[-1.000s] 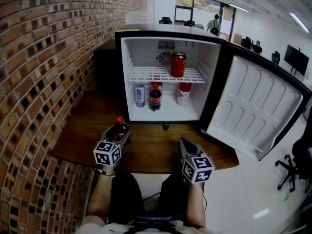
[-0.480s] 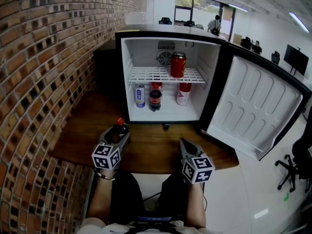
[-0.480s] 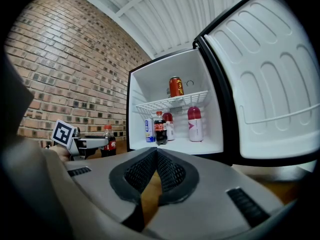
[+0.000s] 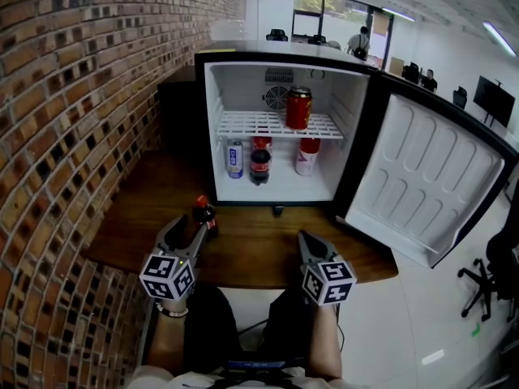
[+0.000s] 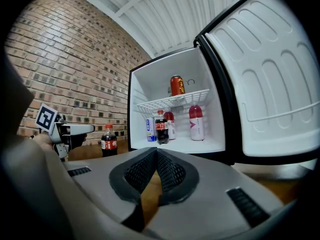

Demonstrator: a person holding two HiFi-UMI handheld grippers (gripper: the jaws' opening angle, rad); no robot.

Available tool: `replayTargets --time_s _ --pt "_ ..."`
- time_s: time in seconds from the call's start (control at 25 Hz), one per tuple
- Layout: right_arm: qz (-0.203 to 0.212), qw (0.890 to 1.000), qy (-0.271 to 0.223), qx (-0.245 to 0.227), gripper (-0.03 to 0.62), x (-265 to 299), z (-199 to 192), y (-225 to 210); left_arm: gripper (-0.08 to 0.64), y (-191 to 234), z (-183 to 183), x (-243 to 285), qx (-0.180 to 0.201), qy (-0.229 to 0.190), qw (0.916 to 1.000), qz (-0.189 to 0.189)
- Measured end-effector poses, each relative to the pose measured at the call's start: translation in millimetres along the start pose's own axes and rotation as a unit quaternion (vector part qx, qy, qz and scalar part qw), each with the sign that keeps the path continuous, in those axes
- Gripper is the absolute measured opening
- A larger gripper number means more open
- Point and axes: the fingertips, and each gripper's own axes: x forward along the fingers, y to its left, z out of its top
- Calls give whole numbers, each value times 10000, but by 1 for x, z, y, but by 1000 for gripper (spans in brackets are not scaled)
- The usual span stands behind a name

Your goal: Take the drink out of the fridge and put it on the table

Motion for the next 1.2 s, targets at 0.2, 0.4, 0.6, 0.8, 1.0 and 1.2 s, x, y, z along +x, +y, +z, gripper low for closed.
replayTargets --time_s 0.2,0.4,0.6,0.8,1.0,1.2 --pt "-32 10000 -22 8 20 -2 0 -2 56 -25 3 5 -59 -33 9996 -289" --pt "-74 10000 -25 25 20 -5 1 -5 0 -59 -2 20 -74 78 9977 -675" --pt "-117 9999 -18 67 20 -6 1 -7 0 -91 -5 36 -110 146 9953 -953" --pt "-166 9998 -18 61 20 -6 2 -9 0 -113 -7 50 -163 191 9931 -1148" --pt "-153 9999 -34 38 20 -6 2 -9 0 -128 -7 57 -160 191 9913 -1296" --pt "-192 9998 -104 34 20 -9 5 -11 0 -130 -9 58 -195 218 9911 -1297"
